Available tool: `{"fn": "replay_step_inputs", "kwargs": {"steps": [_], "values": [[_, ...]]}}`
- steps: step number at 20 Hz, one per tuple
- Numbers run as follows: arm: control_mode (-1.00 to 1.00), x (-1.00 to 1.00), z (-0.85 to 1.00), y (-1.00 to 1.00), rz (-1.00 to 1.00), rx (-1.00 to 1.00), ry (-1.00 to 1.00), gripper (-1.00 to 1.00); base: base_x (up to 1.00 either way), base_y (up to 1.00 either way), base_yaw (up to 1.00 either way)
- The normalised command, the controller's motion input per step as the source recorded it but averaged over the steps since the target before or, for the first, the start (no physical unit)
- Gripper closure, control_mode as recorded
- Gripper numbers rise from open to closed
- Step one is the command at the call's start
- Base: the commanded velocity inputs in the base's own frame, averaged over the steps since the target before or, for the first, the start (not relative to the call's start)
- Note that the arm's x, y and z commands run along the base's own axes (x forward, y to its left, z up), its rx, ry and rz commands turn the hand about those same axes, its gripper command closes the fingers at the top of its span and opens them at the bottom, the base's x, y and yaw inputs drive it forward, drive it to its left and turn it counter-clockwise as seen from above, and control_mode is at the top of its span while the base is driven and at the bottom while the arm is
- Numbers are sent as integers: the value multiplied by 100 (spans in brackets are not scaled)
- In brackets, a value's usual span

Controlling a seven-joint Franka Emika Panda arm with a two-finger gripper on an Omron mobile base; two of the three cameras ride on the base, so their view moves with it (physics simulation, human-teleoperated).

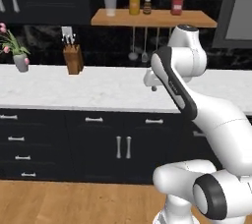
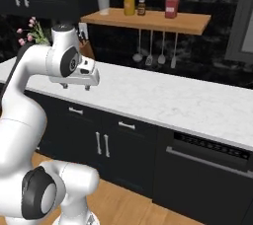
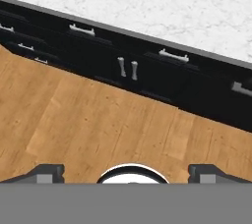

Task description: Gather all objects into one cabinet and sort the glasses and bowls to opposite sides.

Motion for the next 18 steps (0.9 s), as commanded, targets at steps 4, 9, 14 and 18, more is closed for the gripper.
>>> {"fn": "replay_step_inputs", "kwargs": {"steps": [4,9,14,18], "values": [[100,0,0,0,0,0,0,-100,52,39,-13],[100,0,0,0,0,0,0,-100,55,33,-1],[100,0,0,0,0,0,0,-100,17,7,28],[100,0,0,0,0,0,0,-100,0,0,74]]}}
